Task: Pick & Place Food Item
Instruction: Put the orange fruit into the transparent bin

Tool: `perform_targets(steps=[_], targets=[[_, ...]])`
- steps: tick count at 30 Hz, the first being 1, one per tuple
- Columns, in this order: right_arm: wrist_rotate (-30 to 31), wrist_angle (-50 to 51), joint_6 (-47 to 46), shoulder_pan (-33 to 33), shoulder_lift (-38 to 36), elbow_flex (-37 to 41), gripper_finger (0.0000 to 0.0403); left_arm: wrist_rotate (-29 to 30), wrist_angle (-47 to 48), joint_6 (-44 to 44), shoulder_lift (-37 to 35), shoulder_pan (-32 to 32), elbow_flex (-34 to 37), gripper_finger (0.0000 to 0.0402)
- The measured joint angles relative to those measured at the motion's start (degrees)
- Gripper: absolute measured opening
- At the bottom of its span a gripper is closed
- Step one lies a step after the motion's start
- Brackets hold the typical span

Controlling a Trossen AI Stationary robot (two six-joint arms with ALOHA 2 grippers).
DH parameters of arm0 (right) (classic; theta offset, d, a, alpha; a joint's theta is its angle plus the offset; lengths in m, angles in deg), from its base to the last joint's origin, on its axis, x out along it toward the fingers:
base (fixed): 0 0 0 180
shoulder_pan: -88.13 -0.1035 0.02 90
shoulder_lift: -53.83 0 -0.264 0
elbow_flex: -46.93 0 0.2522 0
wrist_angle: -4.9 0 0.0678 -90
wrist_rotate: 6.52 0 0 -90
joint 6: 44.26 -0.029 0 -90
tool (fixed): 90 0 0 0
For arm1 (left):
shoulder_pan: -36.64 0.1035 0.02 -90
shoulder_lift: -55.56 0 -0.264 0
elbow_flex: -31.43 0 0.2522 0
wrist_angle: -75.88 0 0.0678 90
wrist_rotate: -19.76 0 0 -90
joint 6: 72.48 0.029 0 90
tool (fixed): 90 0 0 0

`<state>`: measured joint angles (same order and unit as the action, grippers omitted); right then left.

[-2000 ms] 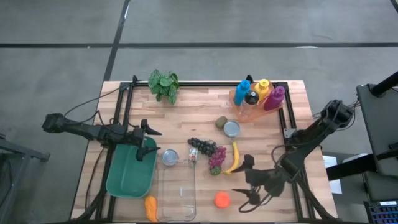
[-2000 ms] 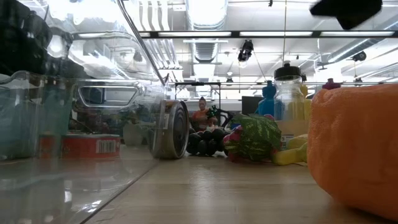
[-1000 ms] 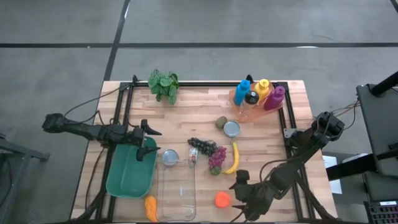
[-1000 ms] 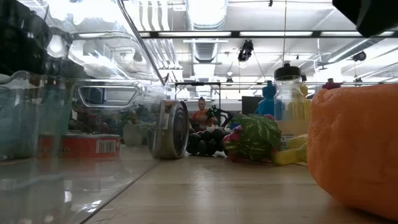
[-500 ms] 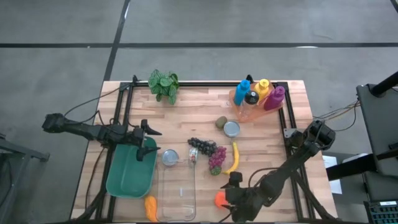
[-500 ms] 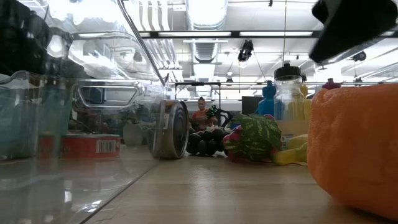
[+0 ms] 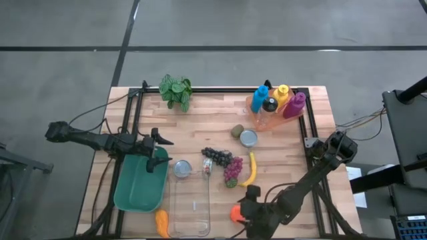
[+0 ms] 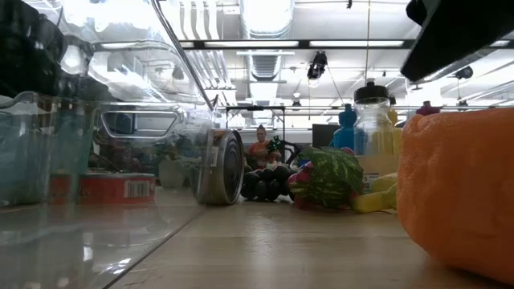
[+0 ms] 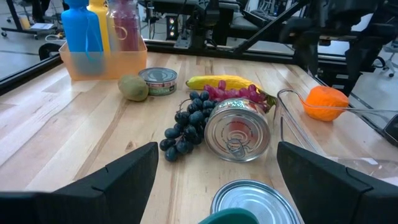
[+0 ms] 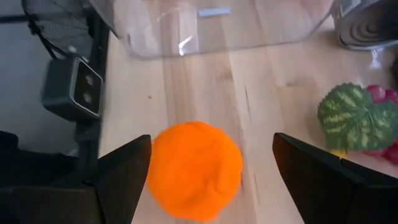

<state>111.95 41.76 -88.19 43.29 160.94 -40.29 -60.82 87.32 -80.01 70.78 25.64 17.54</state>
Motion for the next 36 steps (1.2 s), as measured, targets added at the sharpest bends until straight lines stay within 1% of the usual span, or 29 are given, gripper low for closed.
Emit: perform_targets(steps=[5,11,21,24,26,30,36], targets=[[0.0,-2.9,-4.4,-0.2,0.0,0.8,0.0334,0.0,0.0,0.0,0.0,0.0,0.0,0.0336],[-0.1,-2.9,-8.8,-0.3,0.0,1.2,0.0334,0.0,0.0,0.0,0.0,0.0,0.0,0.0336],[-0.2,-2.7,-8.9,-0.3,0.0,2.8,0.0334,0.0,0.0,0.0,0.0,0.0,0.0,0.0336],[-2.9,-3.0,-15.2,-0.3,0.0,2.9,0.0334,0.0,0.0,0.0,0.0,0.0,0.0,0.0336],[-4.6,-3.0,-17.3,-0.4,0.0,3.0,0.0334,0.0,0.0,0.0,0.0,0.0,0.0,0.0336],[-4.6,-3.4,-16.2,-0.9,0.8,3.0,0.0334,0.0,0.0,0.0,0.0,0.0,0.0,0.0336],[-3.9,-4.6,-14.2,-1.0,5.6,2.8,0.0334,0.0,0.0,0.0,0.0,0.0,0.0,0.0336]])
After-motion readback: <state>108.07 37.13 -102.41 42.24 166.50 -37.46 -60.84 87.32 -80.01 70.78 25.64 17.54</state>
